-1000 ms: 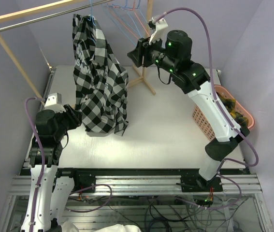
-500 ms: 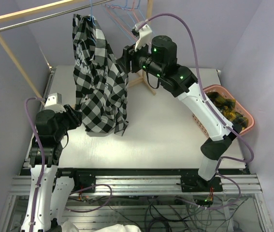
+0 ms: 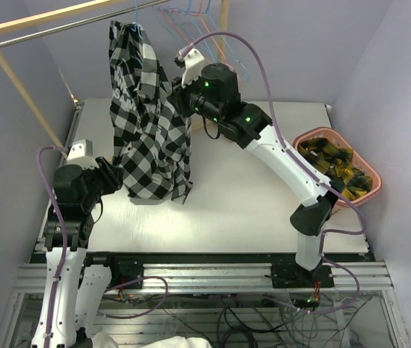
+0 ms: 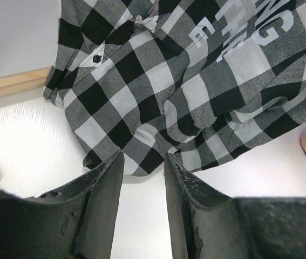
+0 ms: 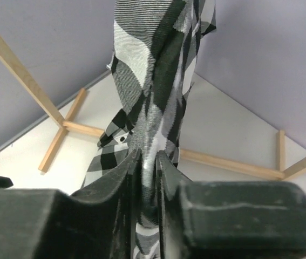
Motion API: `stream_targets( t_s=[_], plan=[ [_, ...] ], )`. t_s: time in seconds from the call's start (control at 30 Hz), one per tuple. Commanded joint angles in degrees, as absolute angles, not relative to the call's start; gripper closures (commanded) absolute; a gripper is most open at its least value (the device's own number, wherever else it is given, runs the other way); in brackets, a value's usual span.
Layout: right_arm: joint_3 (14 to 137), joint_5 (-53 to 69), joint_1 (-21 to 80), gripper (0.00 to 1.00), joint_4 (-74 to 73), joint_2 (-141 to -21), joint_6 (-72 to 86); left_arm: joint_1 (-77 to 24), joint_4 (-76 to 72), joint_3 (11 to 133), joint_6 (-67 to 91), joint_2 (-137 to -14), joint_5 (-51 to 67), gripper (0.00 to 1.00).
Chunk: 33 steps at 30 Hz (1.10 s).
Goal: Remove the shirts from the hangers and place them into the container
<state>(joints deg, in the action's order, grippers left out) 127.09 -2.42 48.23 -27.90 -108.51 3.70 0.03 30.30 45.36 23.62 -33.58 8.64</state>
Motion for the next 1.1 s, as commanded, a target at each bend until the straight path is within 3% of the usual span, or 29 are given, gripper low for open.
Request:
stream_targets(
  t_s=[0.0, 0.03, 0.4, 0.63, 0.83, 1.0, 1.07],
  plan=[
    [127.9, -6.0, 49.2, 0.95, -23.3, -108.1, 2.8, -0.3, 29.8, 45.3, 24.1, -33.1, 9.7, 0.53],
    [127.7, -6.9, 49.3, 1.00, -22.7, -107.9, 2.7, -0.3, 29.9, 45.3, 24.0, -33.1, 9.7, 0.53],
    [124.3, -10.7, 51.0, 1.00, -13.7, -103.9, -0.2, -0.3, 29.2, 45.0, 24.0, -32.4, 9.9, 0.50],
    [114.0, -13.6, 52.5, 1.00, -1.9, -97.6, -2.2, -0.3, 27.3, 44.3, 22.7, -31.6, 11.1, 0.46],
    [107.9, -14.1, 52.7, 1.00, 5.0, -92.8, -2.2, -2.3, 27.5, 44.8, 21.5, -31.1, 9.8, 0.36],
    [106.9, -13.8, 52.8, 1.00, 7.3, -91.8, -2.8, -3.1, 28.6, 45.7, 21.7, -32.5, 7.6, 0.15],
    [107.5, -13.7, 52.8, 1.00, 7.6, -92.2, -3.0, -3.3, 28.9, 45.9, 21.8, -33.4, 7.5, 0.13]
  ],
)
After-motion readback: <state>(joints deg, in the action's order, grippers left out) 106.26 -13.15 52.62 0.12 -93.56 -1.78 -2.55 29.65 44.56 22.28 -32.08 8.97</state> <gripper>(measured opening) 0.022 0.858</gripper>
